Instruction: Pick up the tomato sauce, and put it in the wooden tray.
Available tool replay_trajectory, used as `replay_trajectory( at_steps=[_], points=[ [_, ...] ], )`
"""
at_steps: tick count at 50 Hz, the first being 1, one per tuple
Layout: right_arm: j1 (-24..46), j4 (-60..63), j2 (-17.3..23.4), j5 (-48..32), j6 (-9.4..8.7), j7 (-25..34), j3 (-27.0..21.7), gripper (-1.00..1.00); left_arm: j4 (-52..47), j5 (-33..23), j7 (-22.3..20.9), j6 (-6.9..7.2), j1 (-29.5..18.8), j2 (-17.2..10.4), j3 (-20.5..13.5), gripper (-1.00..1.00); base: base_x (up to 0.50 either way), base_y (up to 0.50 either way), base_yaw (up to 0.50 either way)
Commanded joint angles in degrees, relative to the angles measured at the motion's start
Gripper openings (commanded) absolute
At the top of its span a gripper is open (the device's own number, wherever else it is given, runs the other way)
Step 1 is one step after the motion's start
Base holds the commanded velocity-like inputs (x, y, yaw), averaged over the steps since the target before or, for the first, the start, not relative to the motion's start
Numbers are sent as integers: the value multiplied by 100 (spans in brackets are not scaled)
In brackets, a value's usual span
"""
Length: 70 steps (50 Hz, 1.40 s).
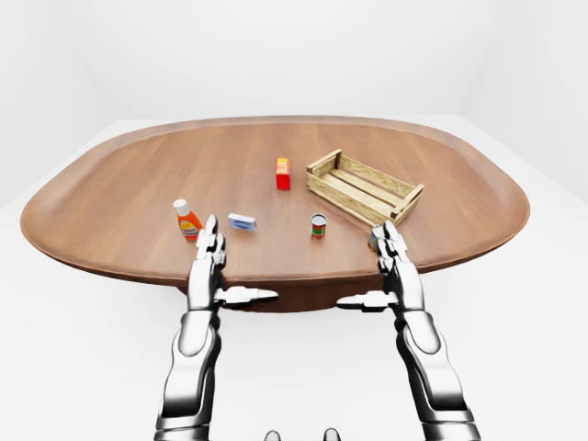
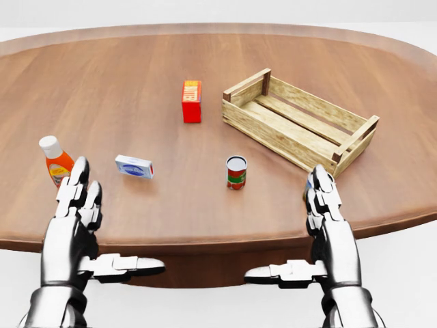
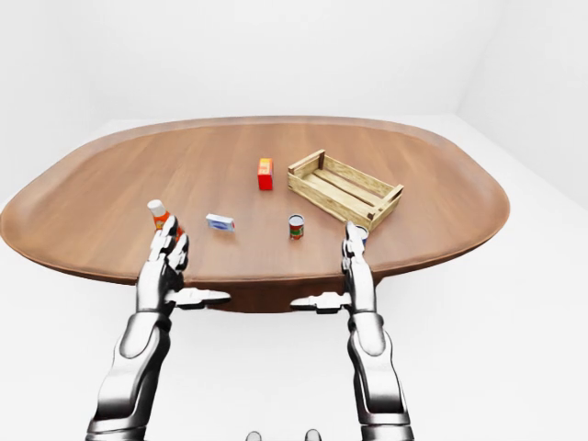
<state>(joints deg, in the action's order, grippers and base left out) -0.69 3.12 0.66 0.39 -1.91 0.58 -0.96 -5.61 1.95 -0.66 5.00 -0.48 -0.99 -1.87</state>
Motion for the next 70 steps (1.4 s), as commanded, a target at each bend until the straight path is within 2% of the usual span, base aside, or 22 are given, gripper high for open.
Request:
replay_trajectory(
  at_steps=[1,3,6,9,12,16,18,19,21,22,24,26,38,45,70],
  points=[
    [-327,3099,230,-103,-309,114,-487,100,-3240,931,-150,0,-496,-520,-1055,100,0,0,0],
    [-186,4138,322,-224,-309,228,-718,100,-3640,1236,-66,0,-744,-648,-1435,100,0,0,0],
    [331,5570,624,-481,-309,531,-1083,100,-4068,1924,171,0,-1180,-982,-2111,100,0,0,0],
    [662,5684,846,-760,-309,762,-1281,100,-4015,2150,337,0,-1275,-1266,-2296,100,0,0,0],
    [746,5685,877,-705,-309,972,-1693,100,-3830,2318,391,0,-1275,-1449,-2453,100,0,0,0],
    [634,5685,1117,-341,-309,776,-1947,100,-3687,2483,527,0,-1358,-1639,-2568,100,0,0,0],
    [490,5684,1474,551,-309,105,-2076,100,-3638,2585,581,0,-1363,-1671,-2595,100,0,0,0],
    [370,5684,1829,1407,-309,-573,-2195,100,-3580,2516,555,0,-1300,-1664,-2532,100,0,0,0],
    [-79,5685,3009,3029,-309,-2098,-2209,100,-3516,2421,530,0,-1233,-1639,-2446,100,0,0,0],
    [-121,5687,3461,3845,-309,-2669,-2182,100,-3539,2431,515,0,-1212,-1629,-2456,100,0,0,0],
    [-375,5688,4051,4325,-309,-3058,-2035,100,-3575,2443,481,0,-1180,-1637,-2503,100,25,0,0],
    [-422,5688,4290,4485,-309,-3058,-1976,100,-3560,2484,480,0,-1208,-1669,-2567,100,50,0,0],
    [-395,5688,3895,3882,-309,-3043,-1811,100,-3549,2601,603,0,-1256,-1779,-2643,100,50,0,0],
    [-189,5688,3437,3329,-309,-2599,-1676,100,-3536,2587,609,0,-1246,-1773,-2617,100,50,0,0],
    [-82,5688,3139,2881,-309,-2241,-1591,100,-3521,2620,623,0,-1267,-1809,-2653,100,50,0,0]
  ],
)
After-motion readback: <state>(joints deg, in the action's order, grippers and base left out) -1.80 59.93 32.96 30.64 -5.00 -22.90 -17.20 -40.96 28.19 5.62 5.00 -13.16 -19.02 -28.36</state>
